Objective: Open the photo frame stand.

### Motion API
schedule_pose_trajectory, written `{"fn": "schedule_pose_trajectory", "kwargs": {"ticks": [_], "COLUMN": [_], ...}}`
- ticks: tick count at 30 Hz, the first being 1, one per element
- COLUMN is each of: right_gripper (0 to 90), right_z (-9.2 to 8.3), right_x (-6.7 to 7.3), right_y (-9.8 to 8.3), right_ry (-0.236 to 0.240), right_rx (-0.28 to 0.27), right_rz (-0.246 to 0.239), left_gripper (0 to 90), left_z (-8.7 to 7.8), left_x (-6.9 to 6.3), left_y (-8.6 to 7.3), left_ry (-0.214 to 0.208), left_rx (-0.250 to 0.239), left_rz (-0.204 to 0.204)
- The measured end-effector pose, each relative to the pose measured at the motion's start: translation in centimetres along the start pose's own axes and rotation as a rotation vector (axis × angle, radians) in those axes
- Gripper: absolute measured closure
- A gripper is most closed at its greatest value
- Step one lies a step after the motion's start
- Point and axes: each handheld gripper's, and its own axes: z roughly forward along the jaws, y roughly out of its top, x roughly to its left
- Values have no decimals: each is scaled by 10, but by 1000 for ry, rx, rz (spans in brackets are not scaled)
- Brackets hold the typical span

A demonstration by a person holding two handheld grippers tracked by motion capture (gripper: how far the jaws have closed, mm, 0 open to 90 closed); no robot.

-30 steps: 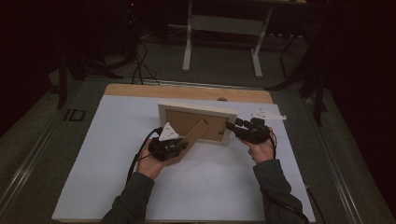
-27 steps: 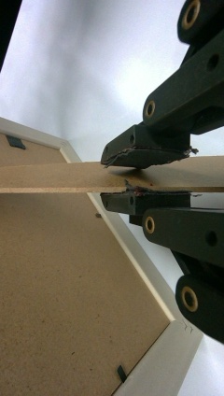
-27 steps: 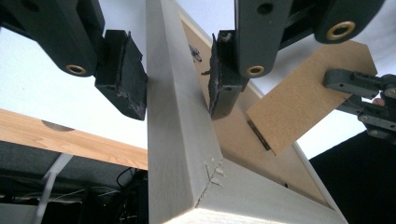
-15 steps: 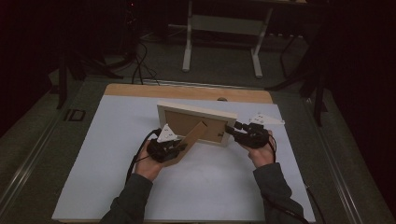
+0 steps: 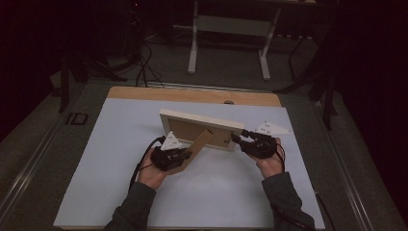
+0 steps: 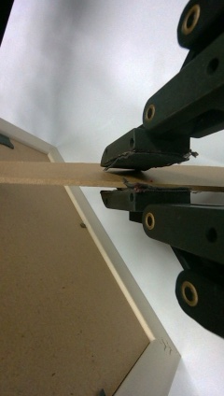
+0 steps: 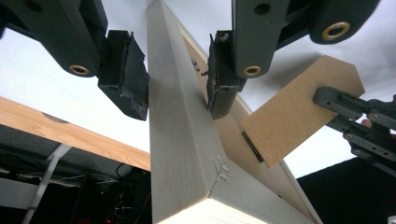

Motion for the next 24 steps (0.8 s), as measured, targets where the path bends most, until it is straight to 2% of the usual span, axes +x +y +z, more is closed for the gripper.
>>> {"fn": "schedule_pose_trajectory", "kwargs": {"ticks": [8, 14, 20, 24], "right_gripper": [588, 581, 574, 573], "right_z": [-2, -4, -6, -6], "right_x": [4, 8, 10, 11], "right_y": [-2, -5, -7, -8], "right_ry": [4, 19, 31, 34], "right_rx": [2, 5, 6, 7], "right_rz": [-17, -37, -45, -55], "left_gripper": [798, 802, 804, 778], "left_z": [0, 1, 1, 1], "left_x": [-5, -9, -13, -13], "left_y": [-2, -8, -9, -9], "left_ry": [-10, -18, -38, -45], "left_rx": [8, -4, -4, 2], "left_rz": [13, 15, 25, 23]}}
